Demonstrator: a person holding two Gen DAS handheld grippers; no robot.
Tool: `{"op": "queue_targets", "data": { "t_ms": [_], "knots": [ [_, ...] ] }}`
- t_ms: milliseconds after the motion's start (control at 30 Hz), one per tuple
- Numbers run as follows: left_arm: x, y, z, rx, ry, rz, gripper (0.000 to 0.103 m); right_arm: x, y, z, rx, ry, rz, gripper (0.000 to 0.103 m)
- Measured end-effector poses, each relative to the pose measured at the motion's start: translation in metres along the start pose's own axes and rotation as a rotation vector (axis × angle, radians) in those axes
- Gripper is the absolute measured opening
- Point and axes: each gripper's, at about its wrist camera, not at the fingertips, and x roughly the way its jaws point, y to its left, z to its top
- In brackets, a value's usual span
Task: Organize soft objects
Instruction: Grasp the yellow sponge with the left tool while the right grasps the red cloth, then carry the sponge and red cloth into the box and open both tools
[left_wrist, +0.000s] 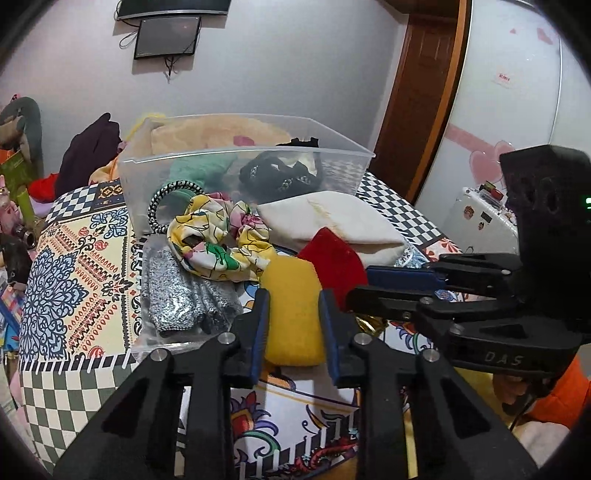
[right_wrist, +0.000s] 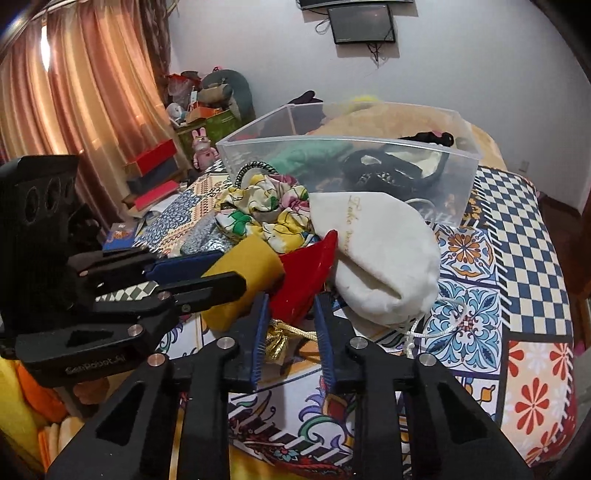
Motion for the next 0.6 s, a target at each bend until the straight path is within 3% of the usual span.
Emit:
{"op": "queue_targets", "data": {
  "t_ms": [200,600],
  "knots": [
    [-0.009,0.002,0.004,-0.021,-0.023,-0.003,0.023,-0.002,-0.004,0.002,0.051,-0.01,0.021,0.013],
    [-0.046,0.009,0.026,-0.025,-0.122,0.052,0.023,-0.042,-0.001,0.025,0.031,-0.128,-0.012,0.012]
  ]
}}
